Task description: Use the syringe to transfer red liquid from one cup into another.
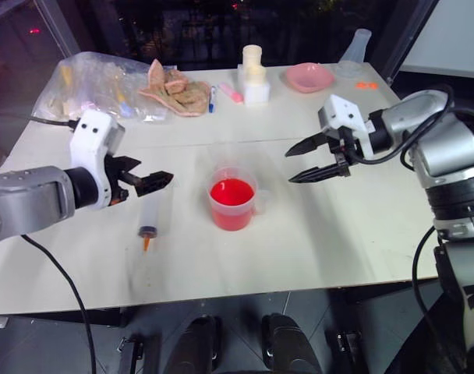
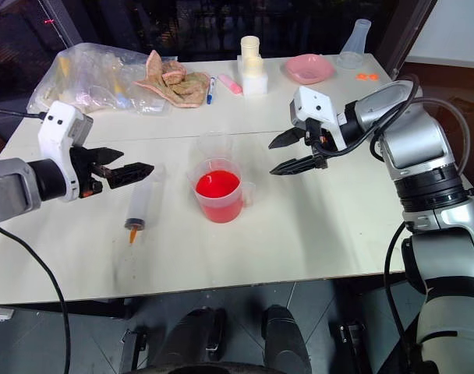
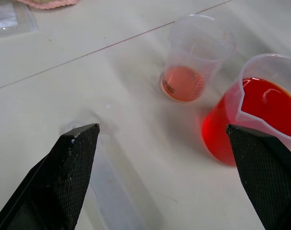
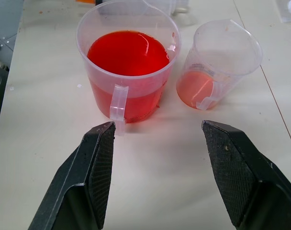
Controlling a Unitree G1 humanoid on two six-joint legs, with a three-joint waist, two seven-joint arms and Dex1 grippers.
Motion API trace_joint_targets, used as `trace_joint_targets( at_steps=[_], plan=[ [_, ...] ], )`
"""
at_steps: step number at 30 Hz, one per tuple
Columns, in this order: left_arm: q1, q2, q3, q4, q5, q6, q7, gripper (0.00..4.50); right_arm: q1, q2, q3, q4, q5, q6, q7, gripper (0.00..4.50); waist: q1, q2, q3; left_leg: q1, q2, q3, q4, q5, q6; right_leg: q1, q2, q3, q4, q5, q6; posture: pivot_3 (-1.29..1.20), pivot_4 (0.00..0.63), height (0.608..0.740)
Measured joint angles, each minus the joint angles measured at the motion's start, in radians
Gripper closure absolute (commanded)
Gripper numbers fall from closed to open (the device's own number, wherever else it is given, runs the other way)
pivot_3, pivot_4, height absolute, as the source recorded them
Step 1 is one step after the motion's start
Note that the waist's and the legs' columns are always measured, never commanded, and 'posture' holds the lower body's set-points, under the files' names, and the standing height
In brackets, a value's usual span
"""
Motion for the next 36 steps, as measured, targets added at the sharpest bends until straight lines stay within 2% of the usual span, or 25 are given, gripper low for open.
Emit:
trace_joint_targets(
  at_steps=[26, 32, 36],
  plan=[
    [-0.014, -0.017, -0.018, -0.011, -0.085, 0.013, 0.111, 0.08, 0.0, 0.003, 0.0, 0.004, -0.008, -0.008, 0.003, 1.5, 0.001, 0.0, 0.0, 0.0, 0.0, 0.0, 0.0, 0.0, 0.0, 0.0, 0.0, 0.0, 0.0, 0.0, 0.0, 0.0, 0.15, 0.74],
    [-0.137, -0.041, -0.084, 0.077, -0.13, 0.014, 0.298, 0.08, 0.0, 0.002, -0.001, 0.004, -0.008, -0.007, 0.002, 1.5, 0.002, 0.0, 0.0, 0.0, 0.0, 0.0, 0.001, 0.0, 0.0, 0.0, 0.0, 0.0, 0.0, 0.0, 0.0, 0.0, 0.15, 0.74],
    [-0.24, -0.107, -0.194, 0.218, -0.307, -0.026, 0.599, 0.08, 0.0, 0.001, -0.003, 0.004, -0.008, -0.004, 0.001, 1.5, 0.003, 0.0, 0.0, 0.0, 0.0, 0.0, 0.001, 0.0, 0.0, 0.0, 0.0, 0.0, 0.001, 0.0, 0.0, 0.0, 0.15, 0.74]
  ],
)
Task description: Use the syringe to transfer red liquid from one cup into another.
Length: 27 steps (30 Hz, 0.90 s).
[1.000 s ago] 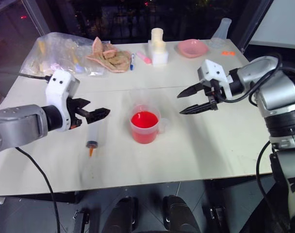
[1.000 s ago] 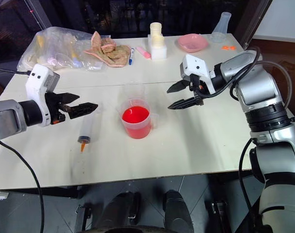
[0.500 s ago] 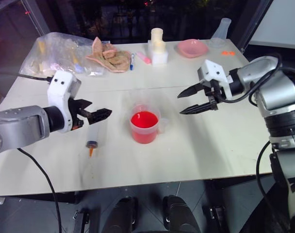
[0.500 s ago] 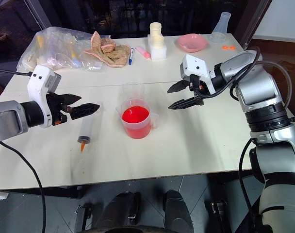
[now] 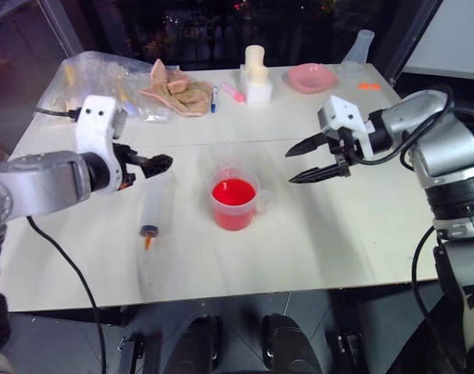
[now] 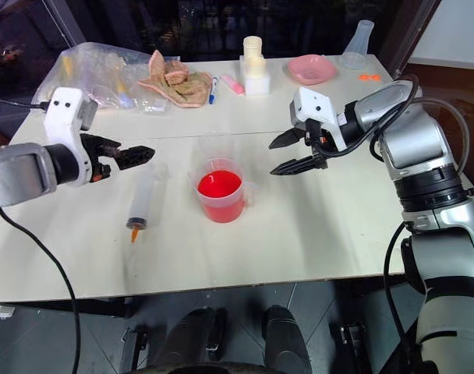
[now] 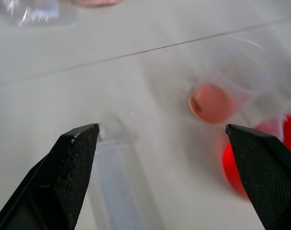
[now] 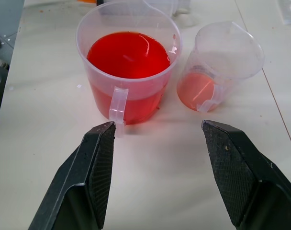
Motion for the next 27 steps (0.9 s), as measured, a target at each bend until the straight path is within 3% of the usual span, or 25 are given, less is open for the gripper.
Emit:
trace_joint_targets(
  at_steps=[4, 11, 22, 27],
  plan=[
    [-0.072, -0.051, -0.114, 0.13, -0.112, -0.033, 0.289, 0.08, 0.0, -0.005, -0.006, -0.003, 0.001, 0.008, -0.002, 1.5, -0.001, 0.0, 0.0, 0.0, 0.0, 0.0, 0.0, 0.0, 0.0, 0.0, 0.0, 0.0, 0.001, 0.0, 0.0, 0.0, 0.15, 0.74],
    [-0.281, -0.178, -0.232, 0.414, -0.163, 0.069, 0.577, 0.08, 0.007, -0.01, -0.019, -0.043, 0.004, 0.042, -0.013, 1.5, 0.001, 0.0, 0.0, 0.0, -0.001, 0.0, 0.001, 0.001, -0.001, 0.0, 0.0, 0.0, 0.002, 0.0, 0.0, 0.0, 0.15, 0.74],
    [-0.456, -0.329, -0.234, 0.864, -0.155, 0.266, 0.656, 0.08, 0.028, -0.023, -0.037, -0.084, 0.011, 0.074, -0.034, 1.5, -0.002, -0.001, 0.0, 0.0, -0.001, 0.0, 0.001, 0.001, -0.002, -0.001, 0.0, 0.0, 0.002, 0.0, 0.0, 0.0, 0.15, 0.74],
    [-0.487, -0.376, -0.214, 0.975, -0.035, 0.31, 0.612, 0.08, 0.047, -0.03, -0.041, -0.104, 0.014, 0.088, -0.044, 1.5, -0.002, -0.001, 0.0, 0.0, -0.001, 0.0, 0.001, 0.001, -0.002, -0.001, 0.001, 0.0, 0.002, 0.0, 0.0, 0.0, 0.15, 0.74]
  ],
)
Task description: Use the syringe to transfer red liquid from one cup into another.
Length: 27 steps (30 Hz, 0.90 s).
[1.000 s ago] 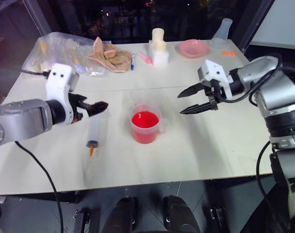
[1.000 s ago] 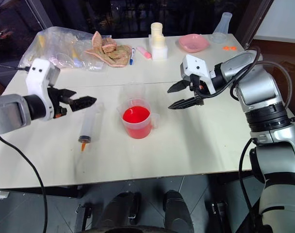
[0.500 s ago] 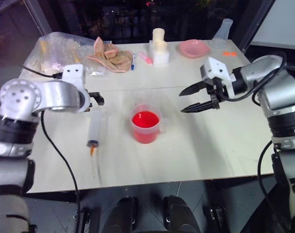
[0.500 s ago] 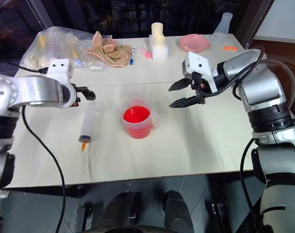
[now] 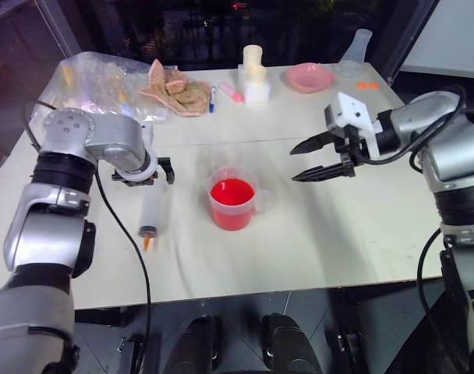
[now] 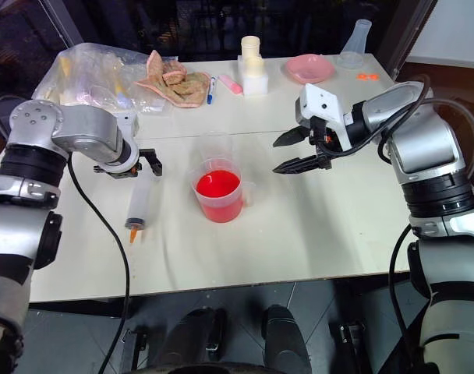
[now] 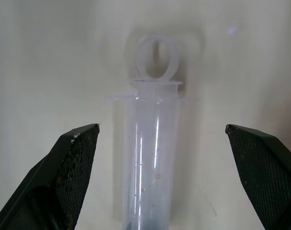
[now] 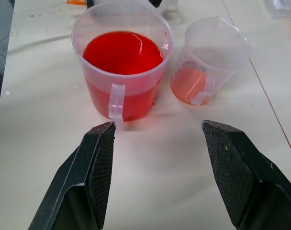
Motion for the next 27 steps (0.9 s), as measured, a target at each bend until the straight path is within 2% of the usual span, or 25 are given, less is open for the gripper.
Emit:
trace_joint_targets(
  at_steps=[15, 18, 21, 24, 25, 27],
  plan=[
    [-0.047, -0.148, 0.229, 0.181, 0.563, 0.03, -0.252, 0.08, 0.04, -0.033, -0.021, -0.083, 0.037, 0.055, -0.037, 1.5, 0.001, -0.001, 0.0, 0.0, 0.0, 0.0, 0.0, 0.0, 0.0, 0.0, 0.0, -0.001, 0.0, 0.0, 0.0, 0.0, 0.15, 0.74],
    [-0.059, -0.175, 0.288, 0.196, 0.654, 0.033, -0.282, 0.85, 0.043, -0.042, -0.023, -0.094, 0.039, 0.064, -0.042, 1.5, 0.001, -0.001, 0.0, 0.0, 0.0, 0.0, 0.0, 0.0, 0.0, 0.0, 0.0, -0.001, 0.0, 0.0, 0.0, 0.0, 0.15, 0.74],
    [-0.061, -0.207, 0.359, 0.196, 0.739, 0.037, -0.306, 1.94, 0.048, -0.043, -0.025, -0.096, 0.048, 0.067, -0.046, 1.5, 0.001, -0.001, 0.0, 0.0, 0.0, 0.0, 0.0, 0.0, 0.0, 0.0, -0.001, -0.001, 0.0, 0.0, 0.0, 0.0, 0.15, 0.74],
    [-0.061, -0.223, 0.416, 0.191, 0.795, 0.046, -0.324, 2.75, 0.051, -0.044, -0.025, -0.096, 0.055, 0.072, -0.052, 1.5, -0.002, -0.001, 0.0, 0.0, 0.0, 0.0, 0.0, 0.0, -0.001, 0.0, 0.0, -0.001, 0.0, 0.0, 0.0, 0.0, 0.15, 0.74],
    [-0.06, -0.227, 0.432, 0.186, 0.816, 0.054, -0.327, 2.92, 0.052, -0.044, -0.025, -0.096, 0.056, 0.072, -0.055, 1.5, -0.003, -0.001, 0.0, 0.0, 0.0, 0.0, 0.0, 0.0, -0.001, 0.0, 0.0, -0.001, 0.001, 0.0, 0.0, 0.0, 0.15, 0.74],
    [-0.057, -0.233, 0.471, 0.171, 0.859, 0.069, -0.331, 2.94, 0.052, -0.045, -0.025, -0.096, 0.056, 0.073, -0.061, 1.5, -0.005, -0.001, 0.0, 0.0, 0.0, 0.0, 0.0, 0.0, -0.001, 0.0, 0.0, -0.001, 0.001, 0.0, 0.0, 0.0, 0.15, 0.74]
  ],
)
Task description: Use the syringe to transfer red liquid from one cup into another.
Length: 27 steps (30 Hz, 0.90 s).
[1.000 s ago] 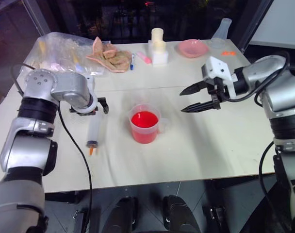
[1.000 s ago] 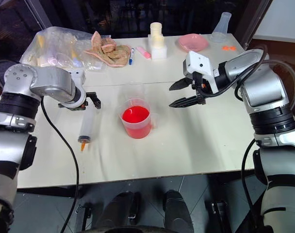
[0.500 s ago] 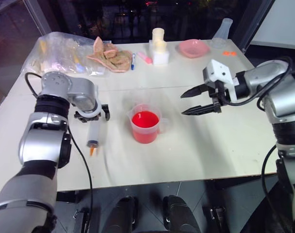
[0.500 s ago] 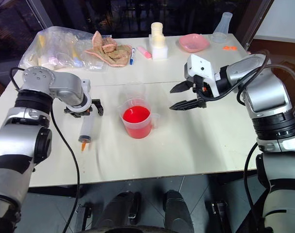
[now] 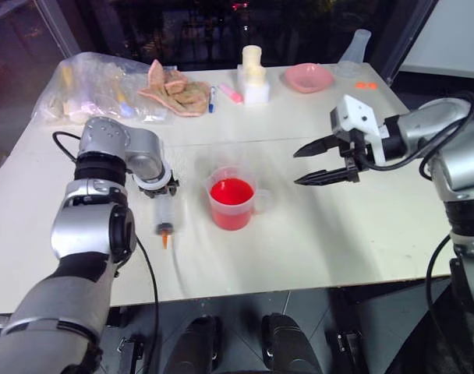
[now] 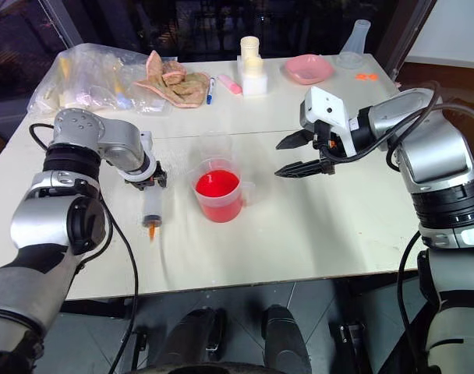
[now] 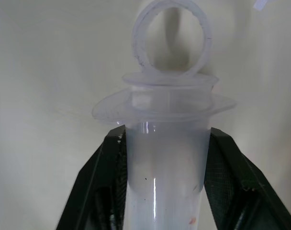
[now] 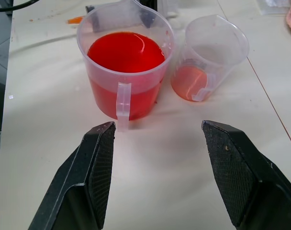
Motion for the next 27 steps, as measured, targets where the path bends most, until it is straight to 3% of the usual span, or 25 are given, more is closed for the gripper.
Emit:
trace_joint_targets(
  at_steps=[6, 10, 14, 20, 27],
  plan=[
    [0.052, -0.011, 0.144, -0.158, 0.122, 0.083, -0.029, 2.95, 0.008, -0.004, -0.008, -0.001, 0.007, 0.005, -0.008, 1.5, 0.004, -0.001, 0.001, -0.001, 0.0, 0.0, 0.0, 0.0, 0.0, 0.0, 0.0, 0.0, 0.0, 0.0, 0.0, 0.0, 0.15, 0.74],
    [0.061, -0.035, 0.199, -0.484, 0.083, 0.028, -0.249, 2.95, 0.016, -0.003, -0.021, -0.001, 0.012, 0.014, -0.035, 1.5, 0.012, -0.002, 0.001, -0.004, 0.0, -0.001, 0.001, 0.0, 0.0, -0.001, -0.001, -0.001, -0.001, 0.0, 0.0, 0.0, 0.15, 0.74],
    [0.027, -0.016, 0.096, -0.644, 0.103, -0.116, -0.517, 2.95, 0.018, 0.011, -0.055, -0.001, 0.026, 0.031, -0.085, 1.5, 0.019, -0.002, 0.001, -0.004, 0.0, 0.0, 0.001, 0.0, 0.0, -0.001, -0.001, -0.001, -0.002, 0.0, 0.001, 0.0, 0.15, 0.74],
    [-0.021, -0.004, -0.031, -0.702, 0.204, -0.467, -0.934, 2.95, 0.035, 0.047, -0.171, -0.023, 0.098, 0.114, -0.21, 1.5, 0.021, -0.002, 0.001, -0.003, 0.0, 0.0, 0.0, 0.0, 0.0, -0.001, -0.001, -0.001, -0.002, 0.0, 0.0, 0.0, 0.15, 0.74],
    [0.053, -0.07, -0.108, -0.722, 0.184, -0.586, -1.338, 2.95, 0.041, 0.145, -0.355, -0.141, 0.345, 0.41, -0.373, 1.5, 0.019, -0.001, 0.001, -0.003, 0.0, 0.0, 0.0, 0.0, 0.0, -0.001, 0.0, 0.0, -0.002, 0.0, 0.0, 0.0, 0.15, 0.74]
  ],
)
